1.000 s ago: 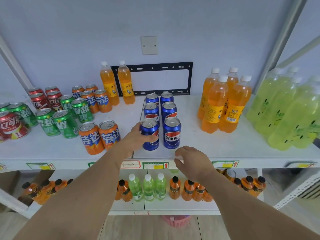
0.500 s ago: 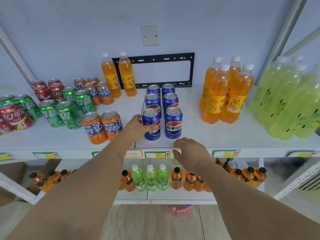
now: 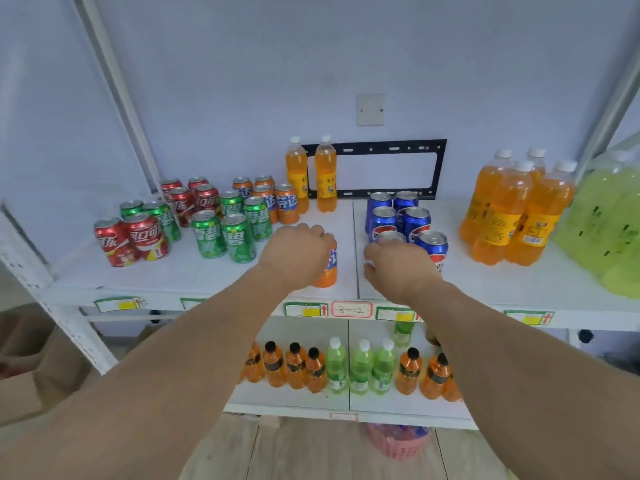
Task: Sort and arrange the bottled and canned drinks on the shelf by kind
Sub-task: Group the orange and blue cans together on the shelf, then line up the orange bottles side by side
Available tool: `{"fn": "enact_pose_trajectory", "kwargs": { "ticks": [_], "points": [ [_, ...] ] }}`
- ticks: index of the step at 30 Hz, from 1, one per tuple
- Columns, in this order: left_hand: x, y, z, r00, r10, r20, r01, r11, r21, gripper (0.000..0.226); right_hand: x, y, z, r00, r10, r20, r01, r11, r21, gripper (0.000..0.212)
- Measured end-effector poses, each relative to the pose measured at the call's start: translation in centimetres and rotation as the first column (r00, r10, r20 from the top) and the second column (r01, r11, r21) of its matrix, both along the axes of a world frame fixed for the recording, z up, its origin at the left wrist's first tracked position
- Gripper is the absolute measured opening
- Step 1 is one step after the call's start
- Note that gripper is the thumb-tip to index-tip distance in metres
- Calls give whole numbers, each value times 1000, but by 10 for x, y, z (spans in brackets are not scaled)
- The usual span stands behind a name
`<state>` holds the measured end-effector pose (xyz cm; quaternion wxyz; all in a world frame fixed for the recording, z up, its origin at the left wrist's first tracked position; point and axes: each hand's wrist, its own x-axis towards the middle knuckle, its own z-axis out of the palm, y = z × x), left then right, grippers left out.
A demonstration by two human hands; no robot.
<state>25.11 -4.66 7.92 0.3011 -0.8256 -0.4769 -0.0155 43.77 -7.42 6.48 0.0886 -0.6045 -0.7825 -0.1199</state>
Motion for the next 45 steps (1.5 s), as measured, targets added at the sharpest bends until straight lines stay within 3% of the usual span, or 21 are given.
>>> {"fn": "enact_pose_trajectory", "kwargs": {
  "ticks": [3, 7, 17, 21, 24, 27, 32, 35, 41, 43, 45],
  "points": [
    [-41, -1, 11, 999, -26, -39, 26, 1000, 10, 23, -36, 4, 15, 999, 27, 25, -28, 999, 42, 28],
    [-83, 5, 17, 999, -26, 30, 25, 999, 40, 26, -71, 21, 27, 1000, 2, 1, -2, 999, 46, 30],
    [-129, 104, 21, 962, 82, 261, -89, 996, 16, 30, -102, 135, 45, 985, -35, -171, 41, 999, 33, 24],
    [-129, 164, 22, 895, 121, 430, -100, 992, -71, 31, -100, 202, 45, 945, -120, -303, 119, 993, -23, 29],
    [-121, 212, 24, 765, 221, 605, -89, 967, -241, 37, -96, 249, 37, 876, -199, -439, 160, 979, -123, 40],
    [-111, 256, 27, 595, 323, 736, -25, 923, -384, 51, -90, 291, 28, 741, -298, -602, 180, 951, -250, 53],
    [-100, 327, 19, 480, 487, 730, 78, 805, -588, 81, -79, 344, 12, 488, -447, -749, 169, 891, -421, 83],
    [-89, 362, 18, 440, 545, 713, 137, 744, -654, 88, -76, 371, 8, 426, -498, -755, 155, 863, -482, 90],
    [-78, 419, -1, 426, 575, 698, 218, 684, -696, 80, -78, 413, -6, 368, -534, -761, 106, 838, -536, 96],
    [-78, 435, -6, 435, 547, 716, 269, 679, -683, 66, -78, 428, -16, 363, -522, -772, 92, 844, -528, 94],
    [-79, 450, -10, 442, 526, 726, 344, 648, -679, 37, -79, 444, -26, 349, -527, -775, 95, 842, -530, 86]
  ]
}}
